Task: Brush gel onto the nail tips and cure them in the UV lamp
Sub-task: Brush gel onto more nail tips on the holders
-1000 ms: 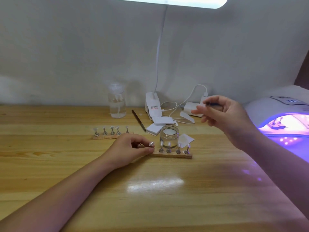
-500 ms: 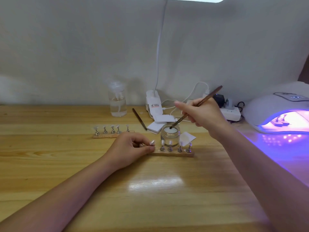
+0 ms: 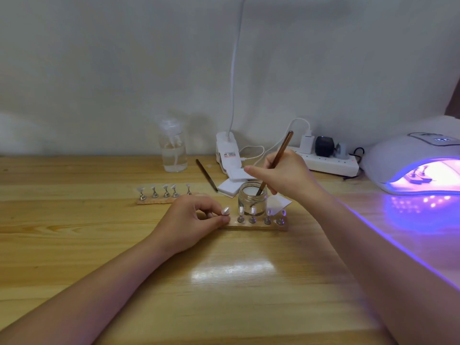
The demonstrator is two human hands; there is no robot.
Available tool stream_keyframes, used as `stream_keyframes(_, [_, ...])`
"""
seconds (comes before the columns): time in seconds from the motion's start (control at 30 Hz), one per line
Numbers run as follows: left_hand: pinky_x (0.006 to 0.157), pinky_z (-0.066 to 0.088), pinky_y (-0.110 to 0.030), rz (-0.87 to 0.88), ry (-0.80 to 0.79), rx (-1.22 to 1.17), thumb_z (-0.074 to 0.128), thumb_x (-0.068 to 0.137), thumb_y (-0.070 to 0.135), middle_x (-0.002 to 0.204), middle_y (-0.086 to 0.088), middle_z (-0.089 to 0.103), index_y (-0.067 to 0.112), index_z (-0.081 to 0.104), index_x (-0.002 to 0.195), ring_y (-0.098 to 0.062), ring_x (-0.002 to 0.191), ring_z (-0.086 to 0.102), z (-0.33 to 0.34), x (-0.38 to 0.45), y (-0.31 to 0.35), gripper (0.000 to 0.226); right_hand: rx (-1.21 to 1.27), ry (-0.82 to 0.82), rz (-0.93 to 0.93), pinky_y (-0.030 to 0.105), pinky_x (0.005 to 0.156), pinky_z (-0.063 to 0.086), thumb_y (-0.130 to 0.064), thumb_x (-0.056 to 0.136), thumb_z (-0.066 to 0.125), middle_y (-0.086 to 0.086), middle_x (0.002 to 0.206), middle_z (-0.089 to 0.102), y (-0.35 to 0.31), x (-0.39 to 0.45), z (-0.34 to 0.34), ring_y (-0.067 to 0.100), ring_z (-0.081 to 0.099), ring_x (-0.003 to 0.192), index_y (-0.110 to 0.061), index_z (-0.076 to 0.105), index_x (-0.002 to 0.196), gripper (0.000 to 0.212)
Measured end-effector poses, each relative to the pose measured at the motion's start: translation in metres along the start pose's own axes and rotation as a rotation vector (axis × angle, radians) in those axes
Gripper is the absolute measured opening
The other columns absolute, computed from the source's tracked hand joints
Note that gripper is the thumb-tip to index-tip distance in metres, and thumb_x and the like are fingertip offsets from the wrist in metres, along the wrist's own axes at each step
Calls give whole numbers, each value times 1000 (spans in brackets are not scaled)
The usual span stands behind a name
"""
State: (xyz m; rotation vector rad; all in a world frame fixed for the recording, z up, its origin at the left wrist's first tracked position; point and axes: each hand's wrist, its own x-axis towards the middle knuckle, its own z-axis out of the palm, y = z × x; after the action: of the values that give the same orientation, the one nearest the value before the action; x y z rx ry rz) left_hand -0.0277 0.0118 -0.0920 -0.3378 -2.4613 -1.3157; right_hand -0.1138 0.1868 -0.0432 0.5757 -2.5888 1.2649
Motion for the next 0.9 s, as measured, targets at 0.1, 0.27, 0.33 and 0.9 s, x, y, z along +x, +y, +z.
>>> stream_keyframes(0.1, [61,41,-9,15,8,25,75,72,7,73,0,66,30,67,62,-3,67,57,1,0,0,26,95,52,25,24,57,42,-32,80,68,-7,30,44,-2,1,-7,-1,44,34,-17,46,43,46])
stream_keyframes(0.27, [70,46,-12,34,27,83,75,72,10,75,6,68,22,71,68,-1,75,62,2,-2,0,13,250,161,108,19,47,30,-32,83,66,-6,30,42,2,5,-19,1,40,32,-15,43,45,48])
stream_keyframes(0.33, [71,46,-14,43,40,112,75,72,11,75,8,68,24,70,67,-1,76,61,2,-3,1,15,309,153,175,17,41,28,-32,83,66,-7,31,42,5,5,-20,6,39,35,-16,41,45,49])
stream_keyframes(0.9, [63,49,-16,-4,130,-149,72,73,5,73,5,70,16,70,71,-1,66,63,0,-3,10,11,427,153,410,11,30,19,-22,86,61,-7,29,36,13,4,-42,6,25,25,-14,44,58,33])
